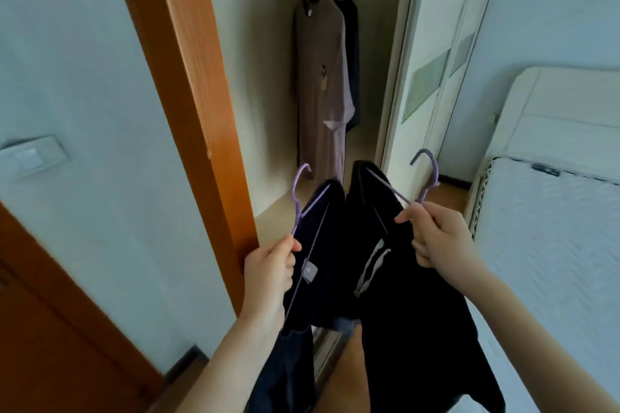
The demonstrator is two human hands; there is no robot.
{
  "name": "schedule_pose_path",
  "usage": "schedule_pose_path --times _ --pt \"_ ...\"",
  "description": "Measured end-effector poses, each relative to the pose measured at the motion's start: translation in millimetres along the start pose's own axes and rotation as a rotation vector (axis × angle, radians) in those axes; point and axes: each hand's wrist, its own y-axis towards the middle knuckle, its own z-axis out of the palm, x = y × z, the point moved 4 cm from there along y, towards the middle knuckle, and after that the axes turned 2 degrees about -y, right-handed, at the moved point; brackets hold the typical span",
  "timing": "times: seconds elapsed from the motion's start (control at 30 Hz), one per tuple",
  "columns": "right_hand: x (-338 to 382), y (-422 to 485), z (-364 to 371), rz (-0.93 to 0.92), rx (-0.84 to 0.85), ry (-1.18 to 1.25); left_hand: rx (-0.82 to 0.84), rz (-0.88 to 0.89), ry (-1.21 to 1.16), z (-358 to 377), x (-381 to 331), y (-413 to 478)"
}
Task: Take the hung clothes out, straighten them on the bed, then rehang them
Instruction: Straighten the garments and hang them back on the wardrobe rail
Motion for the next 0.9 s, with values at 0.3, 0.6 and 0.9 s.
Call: schedule_pose_path --times 0.3,0.6,0.9 --pt "67 141 23 -0.141 0.094 0.017 -0.115 0.150 -0.318 75 -61 92" --pt "74 327 69 -0.182 0.429 0.063 -0.380 0.231 -0.436 124 -101 217" --pt "147 439 153 -0.292 0.697 0.172 -0.581 0.430 -0.494 123 -204 300"
